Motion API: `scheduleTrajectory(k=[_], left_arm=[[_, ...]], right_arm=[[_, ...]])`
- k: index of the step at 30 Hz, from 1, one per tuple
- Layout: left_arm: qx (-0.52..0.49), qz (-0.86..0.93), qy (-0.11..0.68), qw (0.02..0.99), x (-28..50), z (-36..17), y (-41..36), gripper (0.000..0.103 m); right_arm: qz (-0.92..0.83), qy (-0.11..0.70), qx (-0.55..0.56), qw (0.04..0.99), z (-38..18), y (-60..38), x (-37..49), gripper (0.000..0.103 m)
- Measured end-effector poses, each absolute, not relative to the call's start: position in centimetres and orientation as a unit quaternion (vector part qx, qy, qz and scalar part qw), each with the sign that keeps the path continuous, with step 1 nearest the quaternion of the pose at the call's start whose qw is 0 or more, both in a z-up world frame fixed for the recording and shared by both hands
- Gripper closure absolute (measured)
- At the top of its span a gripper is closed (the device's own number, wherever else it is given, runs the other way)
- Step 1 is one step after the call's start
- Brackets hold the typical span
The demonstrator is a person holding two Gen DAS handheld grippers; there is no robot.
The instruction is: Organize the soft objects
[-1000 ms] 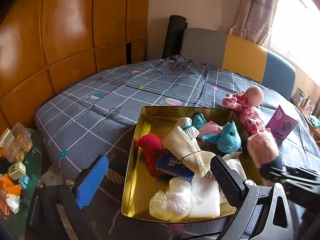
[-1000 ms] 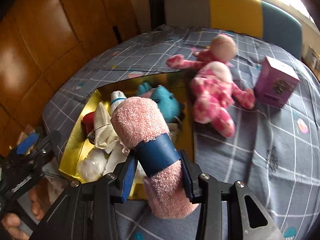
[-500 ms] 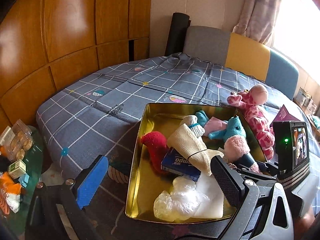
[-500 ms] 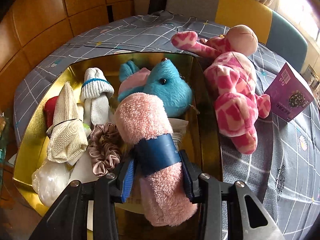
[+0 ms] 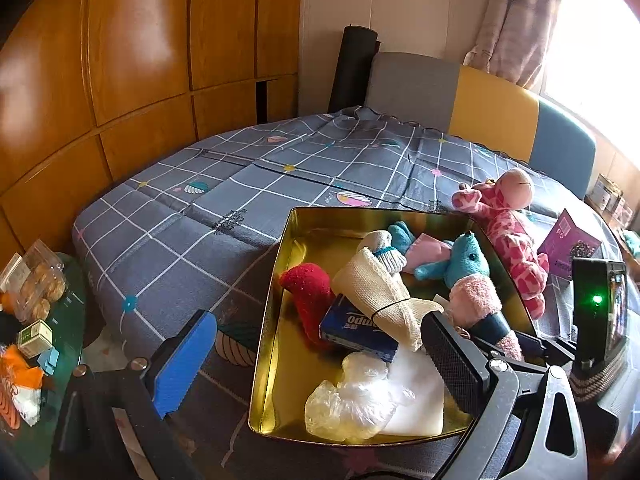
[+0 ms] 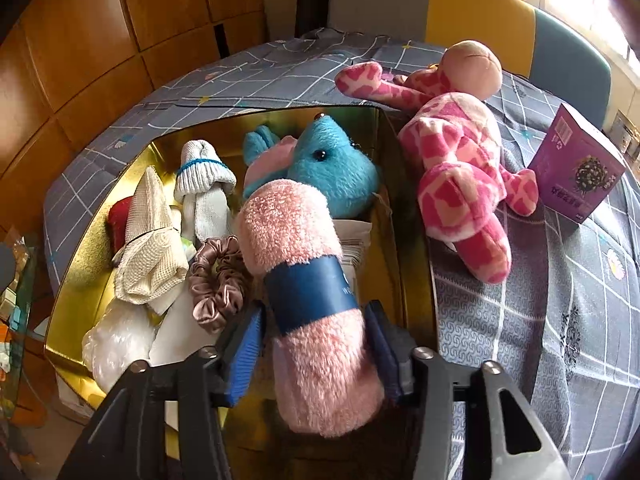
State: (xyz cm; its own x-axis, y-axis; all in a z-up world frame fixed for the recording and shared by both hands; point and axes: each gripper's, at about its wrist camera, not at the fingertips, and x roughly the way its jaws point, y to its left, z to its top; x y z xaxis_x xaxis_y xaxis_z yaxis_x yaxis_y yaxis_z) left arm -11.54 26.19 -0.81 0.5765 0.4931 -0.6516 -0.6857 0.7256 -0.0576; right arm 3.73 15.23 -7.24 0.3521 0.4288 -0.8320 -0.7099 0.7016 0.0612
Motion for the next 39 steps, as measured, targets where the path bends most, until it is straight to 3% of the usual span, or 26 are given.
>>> scheduleTrajectory(k=[21, 39], left_arm=[[-0.141, 0.319, 0.301, 0.888, -12.0, 0.5, 23.4, 0.0], [-0.139, 0.31, 0.299, 0.892, -12.1, 0.7, 21.8, 0.0]], right_arm=[[0.314, 0.363, -0.112, 0.87, -3.4, 9.3, -0.5, 0.043], [0.294, 0.343, -0.116, 0.885, -3.4, 7.4, -1.9, 0.043]])
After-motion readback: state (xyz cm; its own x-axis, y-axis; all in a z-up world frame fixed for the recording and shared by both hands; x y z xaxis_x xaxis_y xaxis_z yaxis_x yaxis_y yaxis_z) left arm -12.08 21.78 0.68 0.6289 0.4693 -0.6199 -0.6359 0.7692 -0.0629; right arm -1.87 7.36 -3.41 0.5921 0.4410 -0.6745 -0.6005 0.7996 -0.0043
